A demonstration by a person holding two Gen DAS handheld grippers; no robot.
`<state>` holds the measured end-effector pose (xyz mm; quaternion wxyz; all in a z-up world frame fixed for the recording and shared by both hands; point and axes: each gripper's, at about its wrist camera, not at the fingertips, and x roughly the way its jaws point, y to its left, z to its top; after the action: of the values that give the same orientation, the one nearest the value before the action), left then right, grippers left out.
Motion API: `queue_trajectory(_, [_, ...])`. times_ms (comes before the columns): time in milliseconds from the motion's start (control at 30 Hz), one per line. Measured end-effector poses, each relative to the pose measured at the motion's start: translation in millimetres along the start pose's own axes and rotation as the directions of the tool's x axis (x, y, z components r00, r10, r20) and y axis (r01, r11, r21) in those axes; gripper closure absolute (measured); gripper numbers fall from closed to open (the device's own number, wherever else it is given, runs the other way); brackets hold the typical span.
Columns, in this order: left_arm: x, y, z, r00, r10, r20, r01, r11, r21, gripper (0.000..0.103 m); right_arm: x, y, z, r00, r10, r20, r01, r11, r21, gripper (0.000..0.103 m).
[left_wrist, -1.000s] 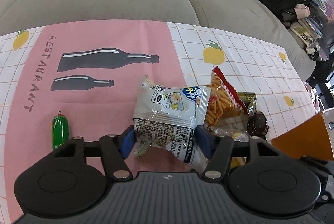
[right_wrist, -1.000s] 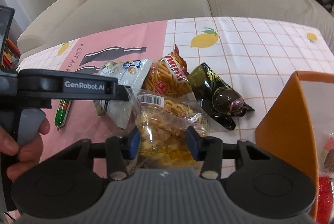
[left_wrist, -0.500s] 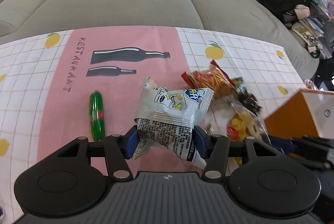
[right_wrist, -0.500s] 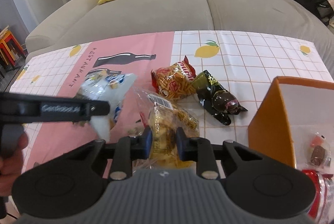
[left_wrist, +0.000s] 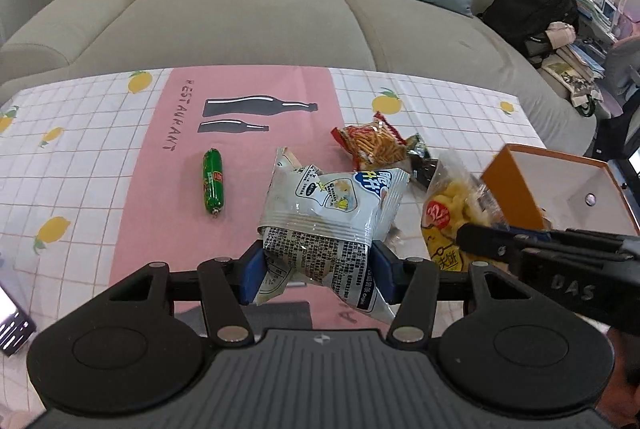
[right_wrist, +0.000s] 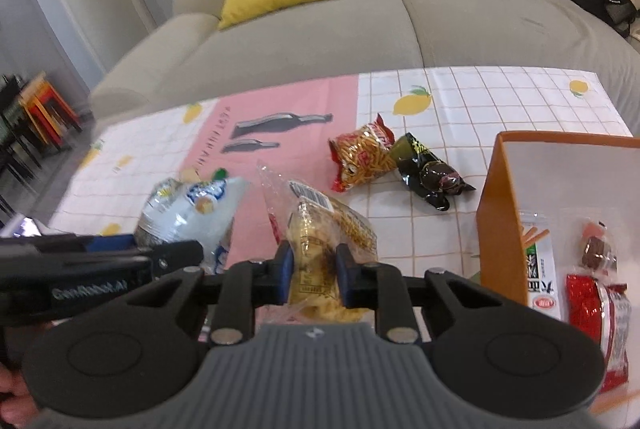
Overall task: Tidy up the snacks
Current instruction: 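Carry both bags over the orange box and lower them inside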
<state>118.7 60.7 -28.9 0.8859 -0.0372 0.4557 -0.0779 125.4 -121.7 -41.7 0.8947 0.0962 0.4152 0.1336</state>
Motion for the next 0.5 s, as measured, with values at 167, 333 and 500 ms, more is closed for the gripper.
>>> queue_trajectory(167, [-24.7,-19.9,-6.5,0.999,-0.022,0.023,0.022,0.999,0.023,0.041,-43.9,-7.4,-5.0,0.999,0.032,0.030,-0.032,0.999,-0.001,0.084])
queue_trajectory(333, [-42.6,-51.5,-5.3,0.995,-0.091,0.038,0.089,0.994,0.064,0.040,-86.5,-29.9,-6.3,0.998,0.037,0.056,-0.038,0.999,0.013,0.084])
queue_trajectory(500, [-46.8,-93.3,-0.6,0.989,-0.143,0.031,0.138,0.981,0.135,0.040,-116.2,-55.8,-5.5,0.997,0.010,0.077,-0.012,1.000,0.025,0.084])
